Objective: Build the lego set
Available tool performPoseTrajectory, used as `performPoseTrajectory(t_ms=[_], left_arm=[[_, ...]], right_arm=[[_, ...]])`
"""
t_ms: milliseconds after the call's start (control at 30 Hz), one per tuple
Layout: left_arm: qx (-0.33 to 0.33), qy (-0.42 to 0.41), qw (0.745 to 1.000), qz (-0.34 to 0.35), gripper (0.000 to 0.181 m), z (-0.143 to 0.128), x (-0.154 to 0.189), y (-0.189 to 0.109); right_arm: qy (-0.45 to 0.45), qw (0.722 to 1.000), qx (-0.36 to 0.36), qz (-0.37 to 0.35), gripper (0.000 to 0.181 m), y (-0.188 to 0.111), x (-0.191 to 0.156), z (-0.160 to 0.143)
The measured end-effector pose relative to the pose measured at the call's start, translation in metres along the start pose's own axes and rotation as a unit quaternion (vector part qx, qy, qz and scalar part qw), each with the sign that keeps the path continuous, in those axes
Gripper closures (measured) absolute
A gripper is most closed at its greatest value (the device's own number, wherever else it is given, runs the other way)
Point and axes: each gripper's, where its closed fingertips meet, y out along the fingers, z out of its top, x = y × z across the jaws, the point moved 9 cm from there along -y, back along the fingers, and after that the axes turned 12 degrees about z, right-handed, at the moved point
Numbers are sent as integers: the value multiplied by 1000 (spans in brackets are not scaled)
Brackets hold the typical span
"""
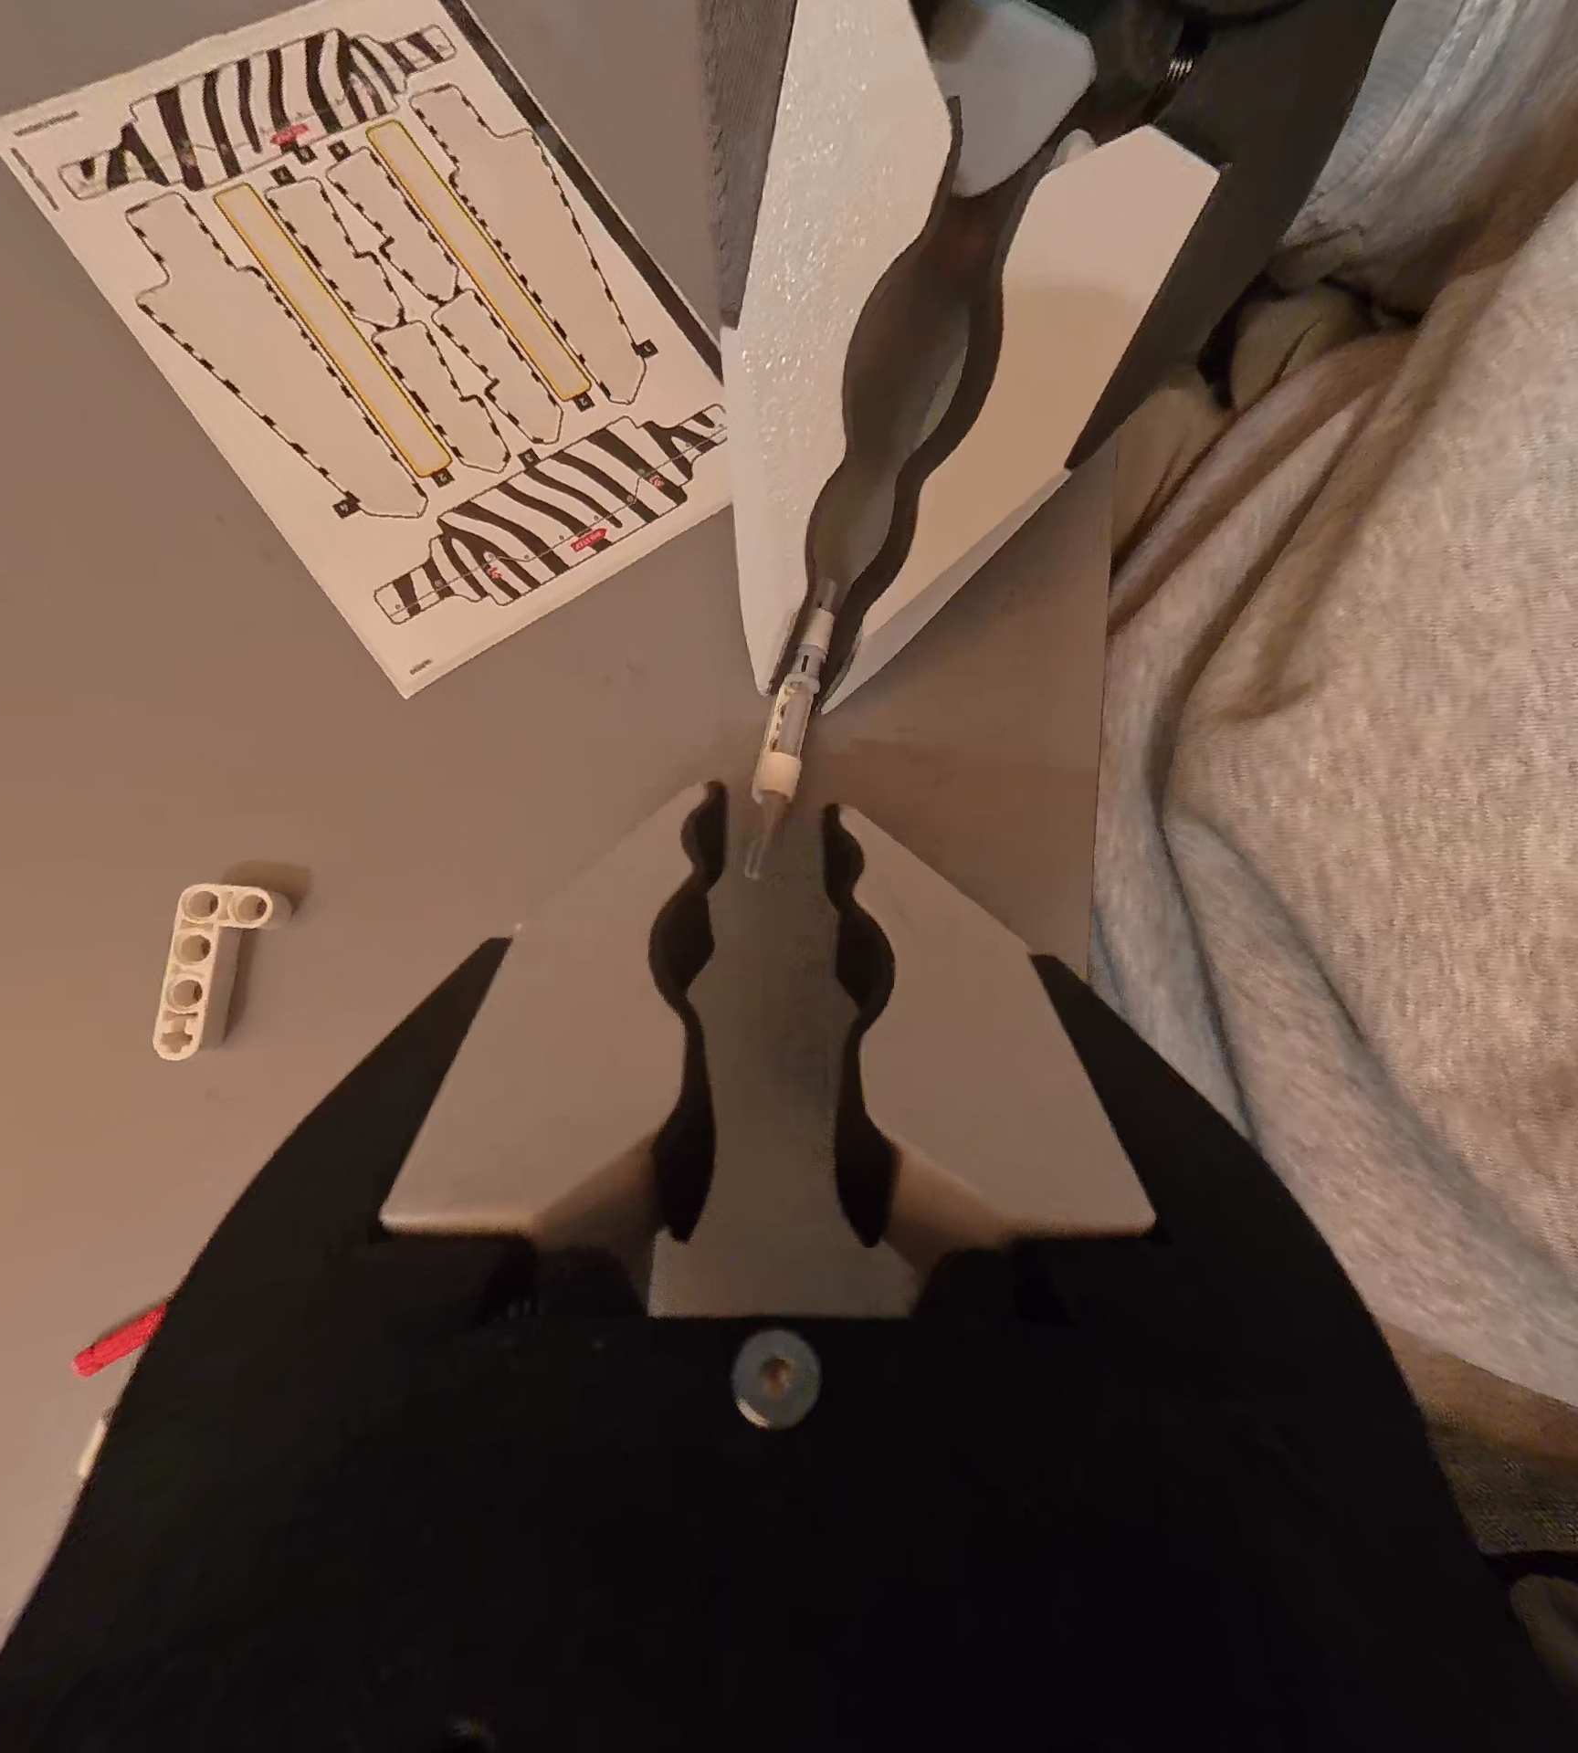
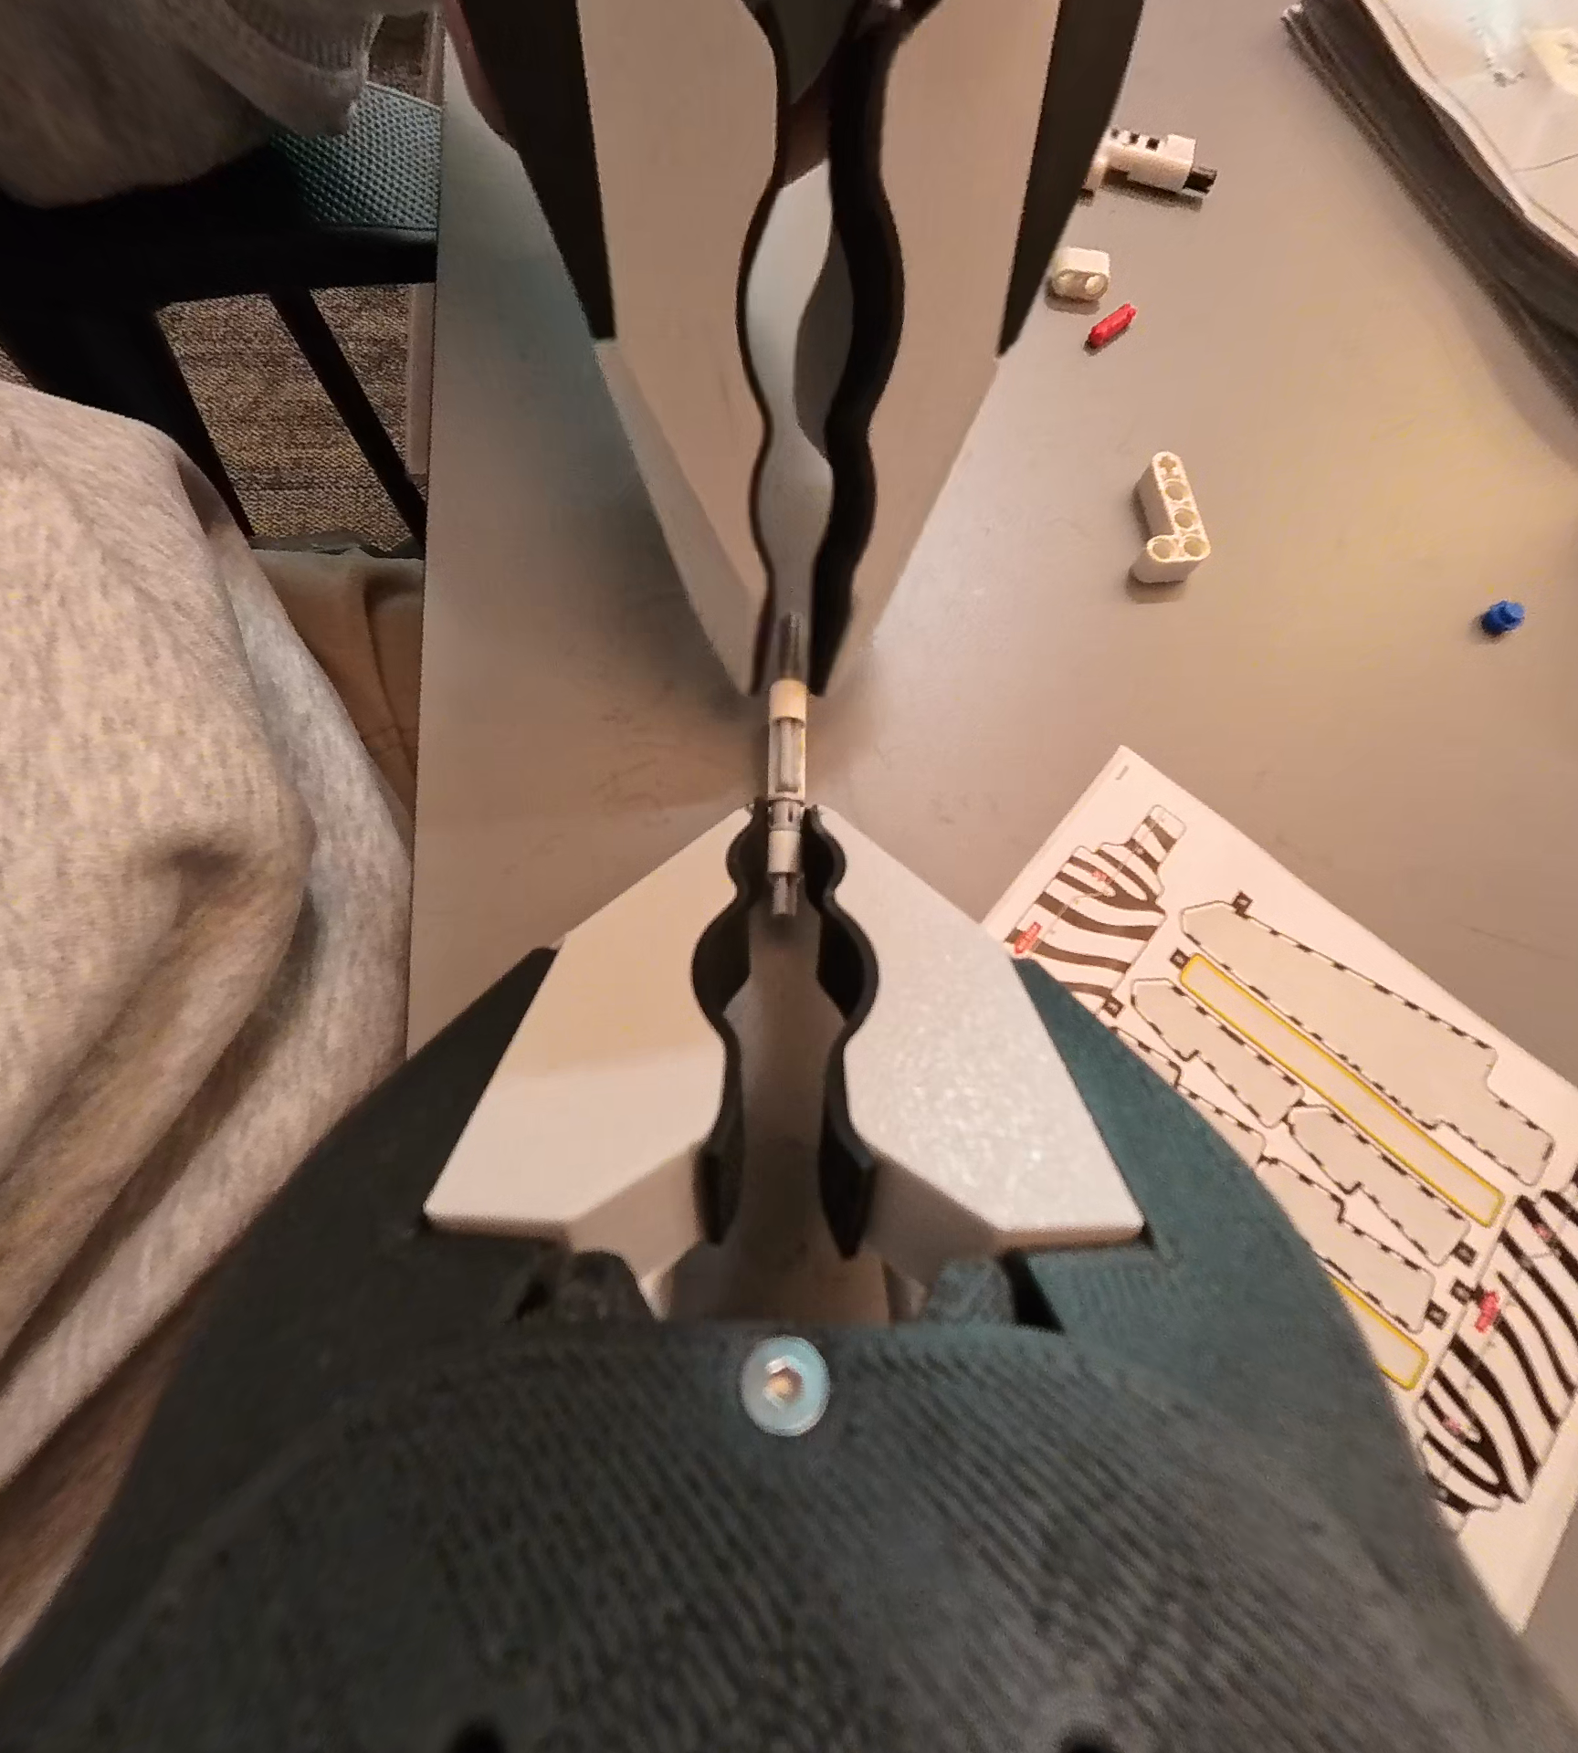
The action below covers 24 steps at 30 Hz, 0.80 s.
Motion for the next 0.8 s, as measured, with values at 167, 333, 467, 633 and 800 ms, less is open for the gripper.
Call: performPoseTrajectory(t_ms=[167,333,467,633,800], left_arm=[[4,2,1000,23,152,-3,-6,-3],[21,-14,1000,9,173,-6,-11,-10],[38,-15,999,1,179,-2,-10,-11],[41,-16,999,0,180,-1,-11,-10],[67,-25,997,-13,180,2,-12,-14]], right_arm=[[-5,1000,-1,-13,175,0,0,0],[5,1000,20,-18,175,-5,3,1],[13,999,43,-9,175,-10,4,1],[13,999,40,-9,175,-9,4,1],[13,999,47,-6,175,-11,3,2]])
